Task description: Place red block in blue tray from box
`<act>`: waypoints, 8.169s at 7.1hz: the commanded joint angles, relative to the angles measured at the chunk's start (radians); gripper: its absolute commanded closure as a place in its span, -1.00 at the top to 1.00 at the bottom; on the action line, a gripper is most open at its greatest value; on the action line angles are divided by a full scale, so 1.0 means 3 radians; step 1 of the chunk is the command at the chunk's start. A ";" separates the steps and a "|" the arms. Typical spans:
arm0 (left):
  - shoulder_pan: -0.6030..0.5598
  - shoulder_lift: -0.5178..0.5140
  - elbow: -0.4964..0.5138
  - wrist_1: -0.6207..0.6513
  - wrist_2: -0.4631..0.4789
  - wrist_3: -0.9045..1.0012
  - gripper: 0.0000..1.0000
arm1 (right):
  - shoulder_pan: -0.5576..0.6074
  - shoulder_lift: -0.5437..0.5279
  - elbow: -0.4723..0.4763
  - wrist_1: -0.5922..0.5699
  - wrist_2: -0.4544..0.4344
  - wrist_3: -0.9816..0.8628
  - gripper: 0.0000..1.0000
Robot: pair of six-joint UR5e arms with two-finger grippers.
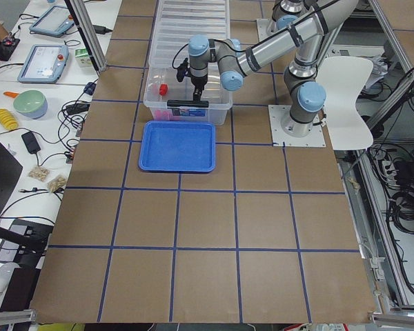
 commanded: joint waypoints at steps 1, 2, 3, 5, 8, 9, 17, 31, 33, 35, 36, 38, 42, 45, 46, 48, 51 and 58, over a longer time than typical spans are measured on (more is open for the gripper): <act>0.0005 -0.0092 -0.0106 0.0200 -0.0004 -0.0007 1.00 | 0.0002 -0.0009 0.0015 0.0005 0.0005 0.0003 1.00; 0.0005 -0.0128 -0.0111 0.0227 -0.0004 -0.0002 1.00 | 0.0002 -0.0009 0.0016 0.0005 0.0005 0.0002 1.00; 0.0005 -0.0154 -0.0152 0.0257 -0.0004 -0.0002 1.00 | 0.0002 -0.0009 0.0016 0.0005 0.0000 0.0002 1.00; 0.0005 -0.0251 -0.0208 0.0405 -0.0004 -0.0002 1.00 | 0.0002 -0.0019 0.0016 0.0005 -0.0005 0.0023 1.00; 0.0000 -0.0328 -0.0203 0.0462 -0.0004 0.0018 0.61 | 0.0002 -0.0019 0.0041 0.0005 -0.0005 0.0013 1.00; 0.0005 -0.0328 -0.0193 0.0462 0.0001 0.0044 0.26 | 0.0002 -0.0024 0.0077 0.0005 -0.0010 0.0008 1.00; -0.0011 0.0115 0.0154 -0.0204 0.0058 -0.0093 -0.99 | 0.0002 -0.0019 0.0087 0.0000 -0.0123 -0.0033 1.00; 0.1411 -0.0874 0.0912 -0.0458 0.0063 0.1026 -0.96 | -0.1086 0.0502 0.0148 -0.0663 -0.0286 -0.1235 1.00; 0.1375 -0.0906 0.0907 -0.0453 0.0042 0.0828 -0.12 | -0.1219 0.0538 0.0306 -0.0833 -0.0292 -0.1372 1.00; 0.1375 -0.0911 0.0952 -0.0428 0.0037 0.0811 1.00 | -0.1220 0.0538 0.0566 -0.1159 -0.0286 -0.1338 1.00; 0.1304 -0.0794 0.1049 -0.0478 0.0052 0.0796 1.00 | -0.1220 0.0533 0.0694 -0.1216 -0.0271 -0.1342 1.00; 0.0917 -0.0381 0.1512 -0.1190 0.0184 0.0791 1.00 | -0.1194 0.0513 0.0742 -0.1253 -0.0246 -0.1342 1.00; 0.0121 0.0233 0.1944 -0.1971 0.0206 -0.0136 1.00 | -0.1138 0.0518 0.0747 -0.1247 -0.0240 -0.1342 1.00; -0.0327 0.0347 0.1929 -0.1936 0.0272 -0.0615 1.00 | -0.1072 0.0523 0.0752 -0.1237 -0.0215 -0.1307 1.00; -0.0333 0.0301 0.1914 -0.1931 0.0277 -0.0631 1.00 | -0.1011 0.0523 0.0752 -0.1237 -0.0159 -0.1175 1.00; -0.0328 0.0347 0.1878 -0.1931 0.0298 -0.0646 1.00 | -0.0822 0.0523 0.0752 -0.1247 -0.0138 -0.0893 1.00; -0.0318 0.0342 0.1949 -0.2007 0.0313 -0.0661 1.00 | -0.0495 0.0528 0.0752 -0.1248 -0.0148 -0.0362 1.00; -0.0312 0.0357 0.1960 -0.2094 0.0303 -0.0886 1.00 | -0.0023 0.0640 0.0737 -0.1354 -0.0148 0.0330 1.00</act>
